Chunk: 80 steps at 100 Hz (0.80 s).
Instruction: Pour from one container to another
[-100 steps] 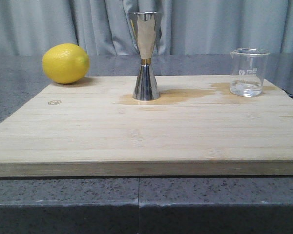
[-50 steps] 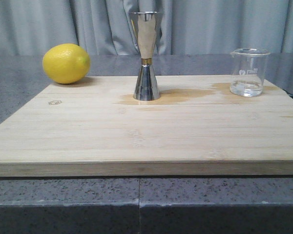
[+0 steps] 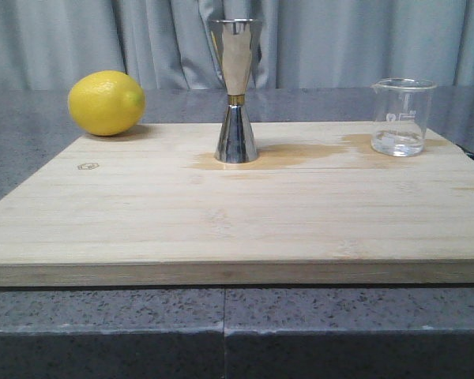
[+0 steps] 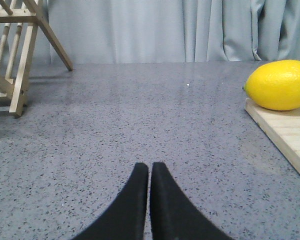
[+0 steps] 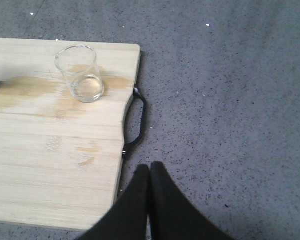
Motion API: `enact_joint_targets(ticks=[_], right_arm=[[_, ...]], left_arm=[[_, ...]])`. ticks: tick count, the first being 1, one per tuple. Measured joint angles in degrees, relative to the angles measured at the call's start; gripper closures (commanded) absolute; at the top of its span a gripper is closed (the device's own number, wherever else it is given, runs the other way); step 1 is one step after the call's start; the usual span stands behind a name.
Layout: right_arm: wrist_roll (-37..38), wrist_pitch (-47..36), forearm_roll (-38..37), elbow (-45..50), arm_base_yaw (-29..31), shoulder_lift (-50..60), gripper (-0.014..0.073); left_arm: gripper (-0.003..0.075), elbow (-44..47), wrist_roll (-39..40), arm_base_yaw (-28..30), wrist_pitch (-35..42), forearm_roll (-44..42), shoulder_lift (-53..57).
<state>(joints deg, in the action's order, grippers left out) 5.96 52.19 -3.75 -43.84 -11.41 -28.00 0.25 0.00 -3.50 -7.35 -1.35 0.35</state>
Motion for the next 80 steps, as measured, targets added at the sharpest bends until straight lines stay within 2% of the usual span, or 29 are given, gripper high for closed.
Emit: enact_joint_targets(ticks=[60, 70, 80], right_arm=[[0.00, -0.49, -0.16, 0.42, 0.14, 0.55, 0.0638], [0.00, -3.24, -0.34, 2.90, 2.07, 3.58, 0.0638], [0.00, -10.69, -0.39, 8.25, 5.80, 8.95, 0.0638]], left_arm=[[0.0739, 0.00, 0.00, 0.00, 0.00, 0.00, 0.00], [0.0739, 0.00, 0.00, 0.00, 0.00, 0.00, 0.00], [0.0739, 0.00, 0.00, 0.00, 0.00, 0.00, 0.00]])
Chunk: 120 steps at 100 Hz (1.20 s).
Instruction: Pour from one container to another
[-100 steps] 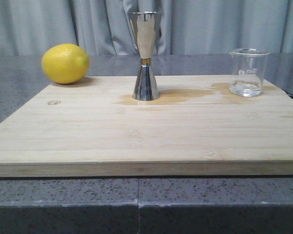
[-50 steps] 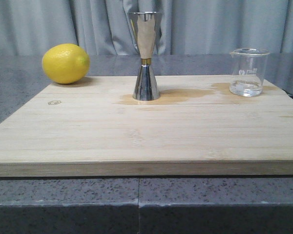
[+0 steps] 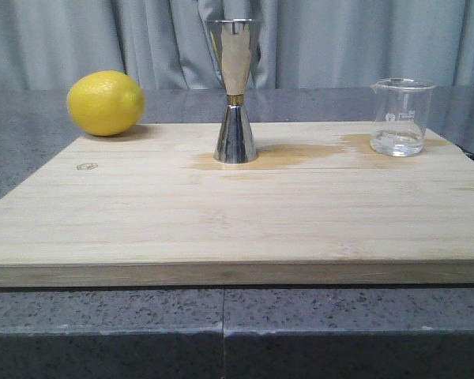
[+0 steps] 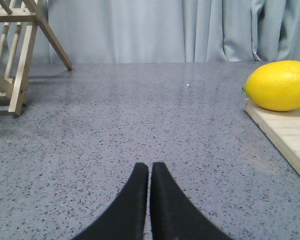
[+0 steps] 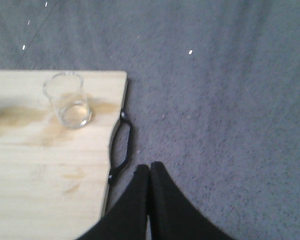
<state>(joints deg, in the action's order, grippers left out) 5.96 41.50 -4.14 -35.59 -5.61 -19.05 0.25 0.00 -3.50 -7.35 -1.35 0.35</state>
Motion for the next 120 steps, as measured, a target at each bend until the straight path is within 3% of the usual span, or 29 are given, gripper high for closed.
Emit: enact_joint_targets(ticks=[30, 43, 56, 102, 120], right_arm=[[0.00, -25.22, 1.97, 22.29, 8.60, 14.86, 0.0638], [0.00, -31.96, 3.18, 30.09, 11.51, 18.71, 0.0638], [0.00, -37.64, 3.33, 35.74, 10.70, 19.57, 0.0638], [0.00, -41.50, 3.33, 36.27, 8.66, 19.57, 0.0638], [-4.97, -42.28, 3.67, 36.27, 8.66, 19.57, 0.0638]], left_arm=[[0.0739, 0.00, 0.00, 0.00, 0.00, 0.00, 0.00], [0.0739, 0.00, 0.00, 0.00, 0.00, 0.00, 0.00], [0.0739, 0.00, 0.00, 0.00, 0.00, 0.00, 0.00], [0.0739, 0.00, 0.00, 0.00, 0.00, 0.00, 0.00], [0.0739, 0.00, 0.00, 0.00, 0.00, 0.00, 0.00]])
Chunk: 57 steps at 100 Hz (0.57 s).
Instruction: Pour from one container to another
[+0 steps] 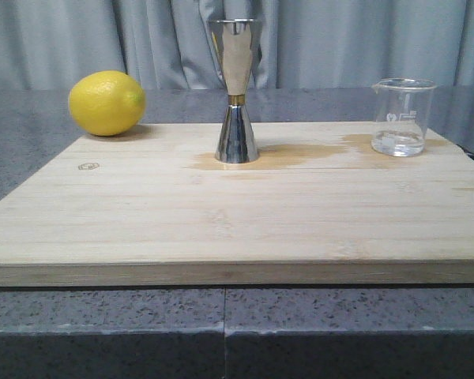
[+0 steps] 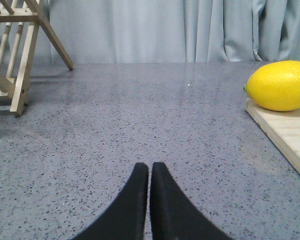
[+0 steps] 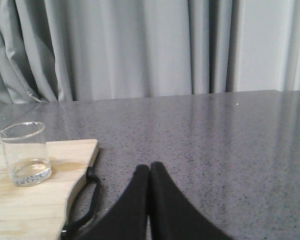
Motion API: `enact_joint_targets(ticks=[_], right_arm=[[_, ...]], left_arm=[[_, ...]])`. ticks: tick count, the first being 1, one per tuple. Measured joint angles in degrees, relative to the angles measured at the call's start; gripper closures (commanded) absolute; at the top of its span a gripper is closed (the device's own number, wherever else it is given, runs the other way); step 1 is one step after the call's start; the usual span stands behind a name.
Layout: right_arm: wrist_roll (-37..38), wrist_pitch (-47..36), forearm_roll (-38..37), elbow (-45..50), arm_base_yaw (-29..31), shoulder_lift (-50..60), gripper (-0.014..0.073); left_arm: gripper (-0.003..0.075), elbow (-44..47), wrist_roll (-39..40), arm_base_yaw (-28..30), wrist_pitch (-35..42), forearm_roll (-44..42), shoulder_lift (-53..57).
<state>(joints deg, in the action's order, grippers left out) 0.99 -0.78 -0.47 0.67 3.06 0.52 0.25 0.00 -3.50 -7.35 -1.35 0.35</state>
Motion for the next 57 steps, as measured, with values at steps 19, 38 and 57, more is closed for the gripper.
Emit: enact_joint_targets(ticks=[19, 38, 57], right_arm=[[-1.91, 0.00, 0.47, 0.00, 0.00, 0.00, 0.0638], [-2.25, 0.00, 0.47, 0.00, 0.00, 0.00, 0.0638], [-2.28, 0.00, 0.47, 0.00, 0.00, 0.00, 0.0638]], left_arm=[[0.0739, 0.00, 0.00, 0.00, 0.00, 0.00, 0.00], [0.0739, 0.00, 0.00, 0.00, 0.00, 0.00, 0.00], [0.0739, 0.00, 0.00, 0.00, 0.00, 0.00, 0.00]])
